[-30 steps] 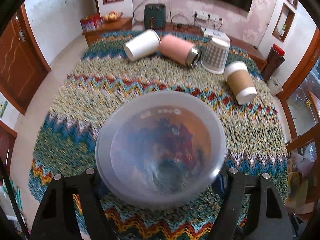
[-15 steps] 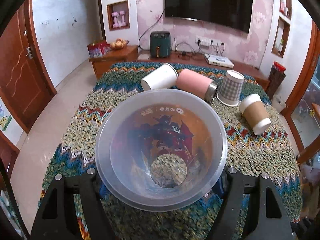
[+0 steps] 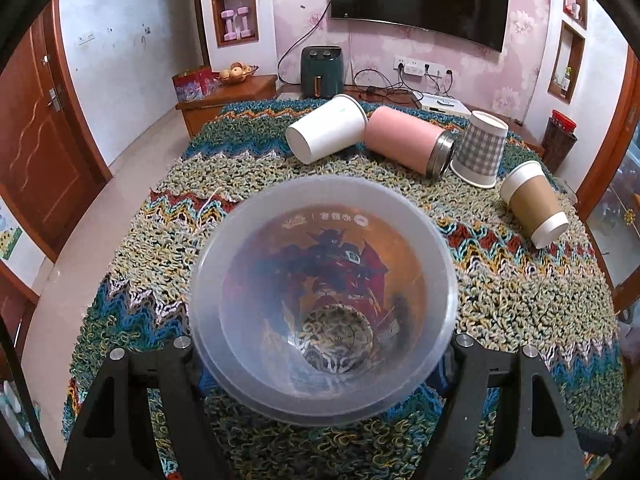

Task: Flip cup upright
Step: 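Lower the cup base-down onto the tablecloth and open the left gripper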

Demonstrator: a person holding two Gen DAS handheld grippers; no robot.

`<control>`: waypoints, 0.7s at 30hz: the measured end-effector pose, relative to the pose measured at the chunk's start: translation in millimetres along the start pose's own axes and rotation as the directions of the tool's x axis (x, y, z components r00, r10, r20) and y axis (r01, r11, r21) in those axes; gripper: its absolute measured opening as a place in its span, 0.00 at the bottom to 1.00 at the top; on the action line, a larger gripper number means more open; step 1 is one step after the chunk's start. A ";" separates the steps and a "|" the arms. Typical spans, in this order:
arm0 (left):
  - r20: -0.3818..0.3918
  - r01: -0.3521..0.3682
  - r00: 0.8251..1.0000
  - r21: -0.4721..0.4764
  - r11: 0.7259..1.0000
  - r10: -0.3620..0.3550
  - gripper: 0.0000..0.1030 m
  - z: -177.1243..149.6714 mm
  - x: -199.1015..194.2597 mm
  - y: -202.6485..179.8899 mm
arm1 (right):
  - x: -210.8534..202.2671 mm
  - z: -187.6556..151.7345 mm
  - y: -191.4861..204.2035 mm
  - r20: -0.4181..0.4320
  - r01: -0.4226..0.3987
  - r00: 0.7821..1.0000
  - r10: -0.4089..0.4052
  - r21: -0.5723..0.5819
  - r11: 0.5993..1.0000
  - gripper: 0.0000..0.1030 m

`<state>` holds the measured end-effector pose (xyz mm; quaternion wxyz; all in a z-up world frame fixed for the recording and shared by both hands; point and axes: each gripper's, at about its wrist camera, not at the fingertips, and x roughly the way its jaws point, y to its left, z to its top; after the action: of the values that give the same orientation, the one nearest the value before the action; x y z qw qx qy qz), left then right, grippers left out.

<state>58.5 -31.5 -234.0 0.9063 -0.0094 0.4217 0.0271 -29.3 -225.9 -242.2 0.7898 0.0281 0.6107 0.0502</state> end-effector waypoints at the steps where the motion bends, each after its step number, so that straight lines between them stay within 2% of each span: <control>1: -0.003 -0.001 1.000 0.002 1.000 0.001 0.76 -1.3 0.8 -0.2 | -0.1 0.8 0.0 0.003 -0.001 1.000 0.001 -0.001 1.000 0.74; 19: -0.025 0.026 0.999 0.019 0.999 -0.025 0.77 -8.2 -0.8 -1.7 | -3.9 -2.8 2.8 0.028 0.005 1.000 -0.005 -0.001 1.000 0.74; 21: -0.027 0.027 0.999 0.023 0.999 -0.027 0.81 -7.7 -0.6 -1.9 | -4.4 -2.9 3.9 0.029 0.005 1.000 -0.005 0.004 1.000 0.74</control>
<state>52.2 -33.8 -238.6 0.9010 -0.0047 0.4338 0.0097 -33.4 -222.6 -238.3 0.7985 0.0287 0.5995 0.0468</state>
